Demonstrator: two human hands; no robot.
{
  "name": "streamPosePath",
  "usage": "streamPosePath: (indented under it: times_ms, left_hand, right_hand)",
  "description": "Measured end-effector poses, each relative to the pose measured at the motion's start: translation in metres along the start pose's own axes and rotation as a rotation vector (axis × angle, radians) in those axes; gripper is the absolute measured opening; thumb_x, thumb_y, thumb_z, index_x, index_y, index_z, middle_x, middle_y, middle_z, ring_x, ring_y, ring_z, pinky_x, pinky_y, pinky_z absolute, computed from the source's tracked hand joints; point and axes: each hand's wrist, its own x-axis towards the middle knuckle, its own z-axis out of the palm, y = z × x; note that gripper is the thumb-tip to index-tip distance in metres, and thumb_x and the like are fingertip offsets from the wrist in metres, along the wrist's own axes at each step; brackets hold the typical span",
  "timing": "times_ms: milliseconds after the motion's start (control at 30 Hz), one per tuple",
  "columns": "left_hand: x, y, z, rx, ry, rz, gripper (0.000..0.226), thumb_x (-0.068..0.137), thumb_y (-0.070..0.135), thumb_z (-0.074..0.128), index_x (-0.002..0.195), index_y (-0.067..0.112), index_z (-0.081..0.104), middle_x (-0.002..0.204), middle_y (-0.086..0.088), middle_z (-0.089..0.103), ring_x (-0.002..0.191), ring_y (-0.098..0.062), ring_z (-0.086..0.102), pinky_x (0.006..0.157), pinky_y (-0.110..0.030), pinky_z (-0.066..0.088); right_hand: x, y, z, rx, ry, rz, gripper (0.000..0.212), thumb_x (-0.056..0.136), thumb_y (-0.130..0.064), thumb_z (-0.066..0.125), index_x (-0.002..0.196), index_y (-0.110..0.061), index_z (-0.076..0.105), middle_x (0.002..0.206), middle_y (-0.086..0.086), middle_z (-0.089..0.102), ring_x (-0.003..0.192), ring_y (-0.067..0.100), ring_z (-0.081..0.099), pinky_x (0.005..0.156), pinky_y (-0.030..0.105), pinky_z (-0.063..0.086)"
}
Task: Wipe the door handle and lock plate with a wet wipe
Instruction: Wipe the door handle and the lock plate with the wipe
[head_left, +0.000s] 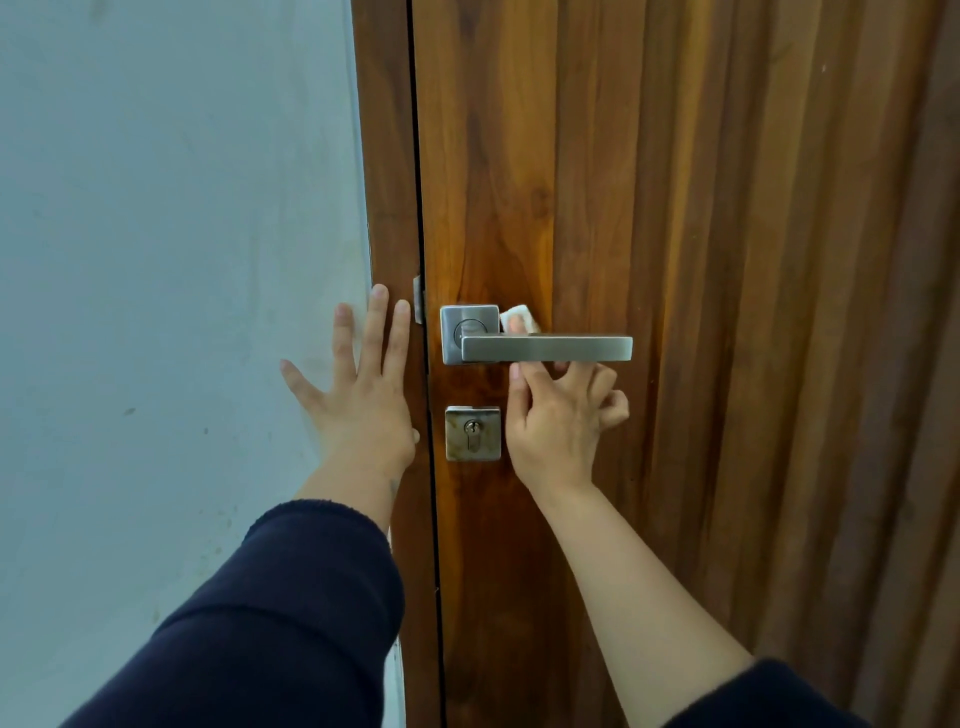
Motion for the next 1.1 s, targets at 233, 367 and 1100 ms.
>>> streamPosePath:
  times_ms: [233,367,1100]
  left_hand:
    - [0.0,0.0,0.0,0.008,0.004,-0.001,0.135,0.08,0.044,0.073,0.125,0.026,-0.053,0.14,0.001,-0.054,0.138,-0.028,-0.037,0.109,-0.068,0.003]
    - [0.0,0.0,0.0,0.005,-0.003,-0.004,0.136,0.079,0.044,0.073,0.123,0.026,-0.054,0.139,0.002,-0.055,0.138,-0.028,-0.037,0.109,-0.068,0.003]
    - [0.0,0.0,0.002,0.003,0.021,0.007,0.135,0.08,0.043,0.073,0.123,0.026,-0.054,0.14,0.001,-0.053,0.139,-0.029,-0.036,0.109,-0.068,0.003]
  right_hand:
    - [-0.01,0.017,-0.005,-0.092,-0.037,0.088,0.04,0.094,-0.04,0.034,0.126,-0.031,0.057,0.108,0.01,0.047,0.103,0.025,0.038,0.09,0.049,0.03]
    - [-0.011,0.008,-0.006,-0.068,-0.078,-0.004,0.04,0.096,-0.042,0.033,0.128,-0.034,0.055,0.104,0.008,0.046,0.1,0.025,0.041,0.09,0.049,0.033]
    - [-0.023,0.015,-0.008,0.14,0.078,-0.212,0.016,0.082,-0.014,0.072,0.097,-0.019,0.075,0.09,-0.002,0.071,0.093,0.02,0.058,0.08,0.035,0.039]
